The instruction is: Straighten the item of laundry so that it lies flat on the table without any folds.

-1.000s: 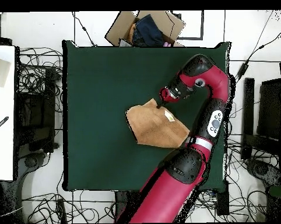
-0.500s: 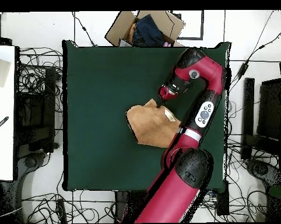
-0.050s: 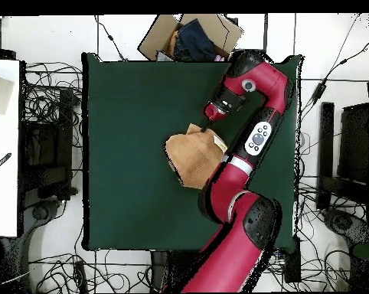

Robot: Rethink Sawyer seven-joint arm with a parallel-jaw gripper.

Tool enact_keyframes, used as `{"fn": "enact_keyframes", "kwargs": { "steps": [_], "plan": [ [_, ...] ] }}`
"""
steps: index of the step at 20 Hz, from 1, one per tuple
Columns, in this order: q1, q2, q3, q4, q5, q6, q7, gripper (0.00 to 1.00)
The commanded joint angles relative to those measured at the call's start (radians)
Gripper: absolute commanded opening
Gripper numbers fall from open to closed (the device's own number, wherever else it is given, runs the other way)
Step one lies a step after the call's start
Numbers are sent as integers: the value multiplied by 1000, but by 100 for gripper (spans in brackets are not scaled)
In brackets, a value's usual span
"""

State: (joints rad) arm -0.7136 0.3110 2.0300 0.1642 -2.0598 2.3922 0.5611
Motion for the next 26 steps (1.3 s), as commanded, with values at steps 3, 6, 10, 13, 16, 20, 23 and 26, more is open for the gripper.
{"fn": "enact_keyframes", "kwargs": {
  "steps": [3, 6, 10, 13, 16, 20, 23, 26],
  "plan": [
    [-20, 97, 360, -107, -358, -162, -263, 0],
    [-29, 113, 423, -110, -434, -176, -278, 0],
    [-38, 126, 481, -109, -518, -195, -298, 0],
    [-43, 139, 526, -109, -575, -205, -317, 0],
    [-48, 151, 567, -111, -621, -210, -337, 0],
    [-52, 163, 610, -116, -652, -236, -356, 0],
    [-54, 170, 638, -121, -665, -262, -379, 0],
    [-55, 176, 663, -124, -683, -276, -392, 0]
  ]
}}
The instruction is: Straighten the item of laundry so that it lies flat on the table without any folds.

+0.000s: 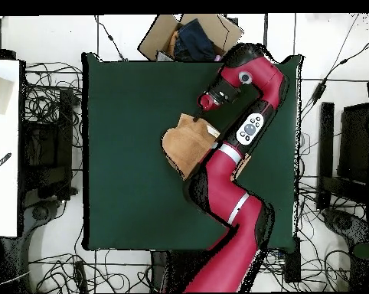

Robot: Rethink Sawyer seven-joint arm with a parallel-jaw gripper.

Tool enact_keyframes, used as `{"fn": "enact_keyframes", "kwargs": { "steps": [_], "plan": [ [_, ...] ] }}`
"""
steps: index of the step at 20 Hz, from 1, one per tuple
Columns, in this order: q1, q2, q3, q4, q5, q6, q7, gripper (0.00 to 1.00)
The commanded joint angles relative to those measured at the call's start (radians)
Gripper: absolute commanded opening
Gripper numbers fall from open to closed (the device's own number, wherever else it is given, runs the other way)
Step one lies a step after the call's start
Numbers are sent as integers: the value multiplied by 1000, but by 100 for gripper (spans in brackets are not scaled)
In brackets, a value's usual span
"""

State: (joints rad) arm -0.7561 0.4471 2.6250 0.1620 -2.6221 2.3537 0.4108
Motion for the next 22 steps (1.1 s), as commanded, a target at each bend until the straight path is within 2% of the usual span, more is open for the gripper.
{"fn": "enact_keyframes", "kwargs": {
  "steps": [1, 13, 22],
  "plan": [
    [-13, 42, 76, -124, -123, -242, -245, 0],
    [-12, 52, 122, -120, -196, -258, -290, 0],
    [-14, 58, 142, -122, -212, -263, -312, 0]
  ]
}}
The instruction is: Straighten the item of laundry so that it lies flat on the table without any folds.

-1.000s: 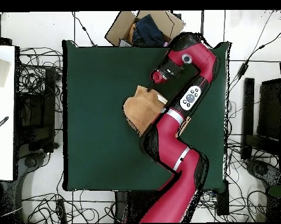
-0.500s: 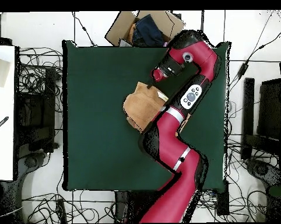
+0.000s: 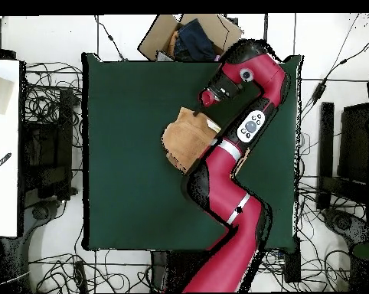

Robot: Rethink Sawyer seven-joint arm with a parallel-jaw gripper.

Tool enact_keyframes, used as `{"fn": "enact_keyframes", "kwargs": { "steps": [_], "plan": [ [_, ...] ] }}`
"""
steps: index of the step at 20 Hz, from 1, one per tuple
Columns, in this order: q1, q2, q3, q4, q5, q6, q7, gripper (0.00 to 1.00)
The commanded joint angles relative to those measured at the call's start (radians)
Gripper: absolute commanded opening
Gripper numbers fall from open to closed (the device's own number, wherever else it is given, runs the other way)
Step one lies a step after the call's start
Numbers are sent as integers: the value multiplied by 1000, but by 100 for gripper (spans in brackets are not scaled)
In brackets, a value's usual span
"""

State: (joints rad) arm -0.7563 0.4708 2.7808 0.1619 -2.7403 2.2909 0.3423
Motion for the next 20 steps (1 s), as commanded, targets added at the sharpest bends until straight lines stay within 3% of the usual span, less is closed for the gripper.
{"fn": "enact_keyframes", "kwargs": {
  "steps": [1, 20],
  "plan": [
    [-13, 34, -14, -121, -98, -199, -246, 0],
    [-9, 35, -16, -109, -138, -240, -293, 0]
  ]
}}
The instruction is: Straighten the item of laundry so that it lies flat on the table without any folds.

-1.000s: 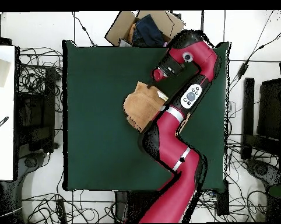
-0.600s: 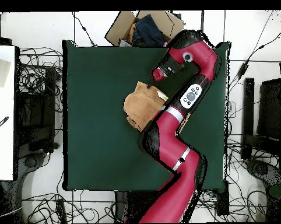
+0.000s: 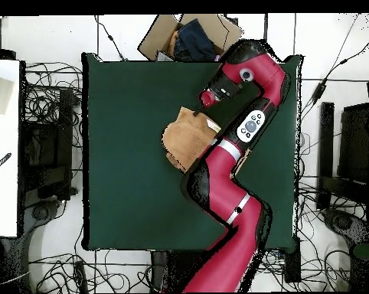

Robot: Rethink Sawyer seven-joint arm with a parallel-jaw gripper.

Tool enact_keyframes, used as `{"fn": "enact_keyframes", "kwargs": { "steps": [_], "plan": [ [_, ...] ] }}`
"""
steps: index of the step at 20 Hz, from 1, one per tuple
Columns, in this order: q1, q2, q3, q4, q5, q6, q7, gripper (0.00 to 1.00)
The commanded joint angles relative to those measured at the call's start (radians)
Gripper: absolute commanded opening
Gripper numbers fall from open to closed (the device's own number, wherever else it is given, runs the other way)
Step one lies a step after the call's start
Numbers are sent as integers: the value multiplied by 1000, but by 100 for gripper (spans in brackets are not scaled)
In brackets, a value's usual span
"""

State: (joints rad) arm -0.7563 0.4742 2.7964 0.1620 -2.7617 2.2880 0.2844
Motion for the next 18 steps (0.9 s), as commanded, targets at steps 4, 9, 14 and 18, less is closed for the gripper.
{"fn": "enact_keyframes", "kwargs": {
  "steps": [4, 9, 14, 18],
  "plan": [
    [-9, 32, -31, -109, -119, -250, -234, 0],
    [-10, 34, -27, -110, -120, -266, -239, 0],
    [-10, 35, -25, -109, -124, -269, -252, 0],
    [-7, 31, -34, -103, -134, -277, -252, 0]
  ]
}}
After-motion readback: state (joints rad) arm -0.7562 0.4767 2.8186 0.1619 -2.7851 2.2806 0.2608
